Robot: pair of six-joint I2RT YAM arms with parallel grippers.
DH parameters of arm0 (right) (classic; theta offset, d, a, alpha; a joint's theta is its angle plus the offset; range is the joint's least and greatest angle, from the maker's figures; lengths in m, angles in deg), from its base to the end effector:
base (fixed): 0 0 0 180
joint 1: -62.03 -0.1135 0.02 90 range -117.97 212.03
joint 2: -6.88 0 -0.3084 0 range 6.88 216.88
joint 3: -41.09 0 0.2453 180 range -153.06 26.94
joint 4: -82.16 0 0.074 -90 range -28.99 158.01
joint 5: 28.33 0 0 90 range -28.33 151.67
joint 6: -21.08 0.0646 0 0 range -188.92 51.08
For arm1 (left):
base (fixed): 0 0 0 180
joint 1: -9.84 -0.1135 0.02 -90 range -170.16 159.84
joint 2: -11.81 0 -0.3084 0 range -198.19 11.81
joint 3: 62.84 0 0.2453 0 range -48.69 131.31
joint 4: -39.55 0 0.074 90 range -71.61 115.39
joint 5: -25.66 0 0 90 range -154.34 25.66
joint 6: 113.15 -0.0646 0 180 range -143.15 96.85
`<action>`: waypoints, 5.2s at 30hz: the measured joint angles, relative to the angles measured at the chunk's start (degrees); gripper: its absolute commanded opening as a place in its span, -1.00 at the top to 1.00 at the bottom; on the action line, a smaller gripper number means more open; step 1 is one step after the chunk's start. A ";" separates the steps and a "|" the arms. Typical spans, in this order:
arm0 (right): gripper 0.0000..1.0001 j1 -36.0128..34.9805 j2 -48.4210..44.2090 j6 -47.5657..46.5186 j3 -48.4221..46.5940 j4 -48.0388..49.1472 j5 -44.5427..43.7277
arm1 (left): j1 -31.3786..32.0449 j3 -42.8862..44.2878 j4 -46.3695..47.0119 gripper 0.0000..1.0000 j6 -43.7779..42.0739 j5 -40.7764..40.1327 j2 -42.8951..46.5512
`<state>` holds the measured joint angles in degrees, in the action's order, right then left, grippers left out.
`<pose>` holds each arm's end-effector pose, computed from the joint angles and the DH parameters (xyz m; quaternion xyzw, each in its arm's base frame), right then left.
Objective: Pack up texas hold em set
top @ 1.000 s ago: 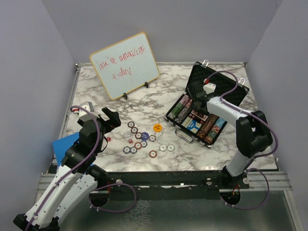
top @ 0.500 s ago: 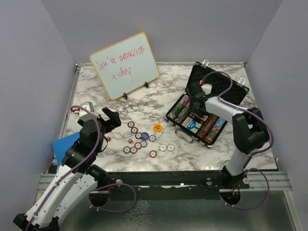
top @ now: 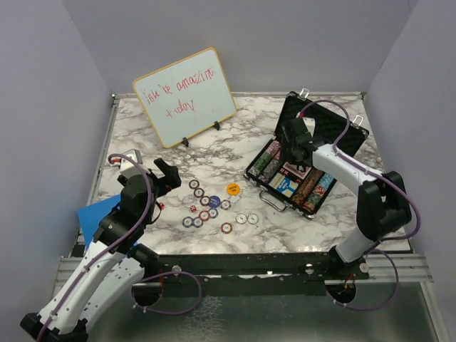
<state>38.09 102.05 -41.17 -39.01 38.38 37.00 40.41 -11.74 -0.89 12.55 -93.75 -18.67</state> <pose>0.3338 0.1187 0.2433 0.0886 0.9386 -0.0709 0.3258 0.1077 -0.0268 0.3121 -0.1812 0.7841 -0.1300 0.5791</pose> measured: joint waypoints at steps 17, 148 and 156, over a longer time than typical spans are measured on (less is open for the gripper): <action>-0.06 -32.41 1.29 5.22 -8.37 2.25 8.48 | 0.00 12.39 -0.26 -0.98 -4.92 0.42 3.30; -0.29 -9.31 -4.17 11.69 5.86 -7.32 3.52 | 0.00 4.70 10.34 -0.98 -7.06 -7.43 0.35; -0.16 -11.89 -10.27 10.51 2.25 -6.95 4.39 | 0.00 4.70 10.32 -0.98 -7.06 -7.43 0.35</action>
<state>26.20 91.78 -30.66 -36.76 31.43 41.39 40.41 -7.04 9.43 5.49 -101.18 -18.32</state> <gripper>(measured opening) 0.582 0.988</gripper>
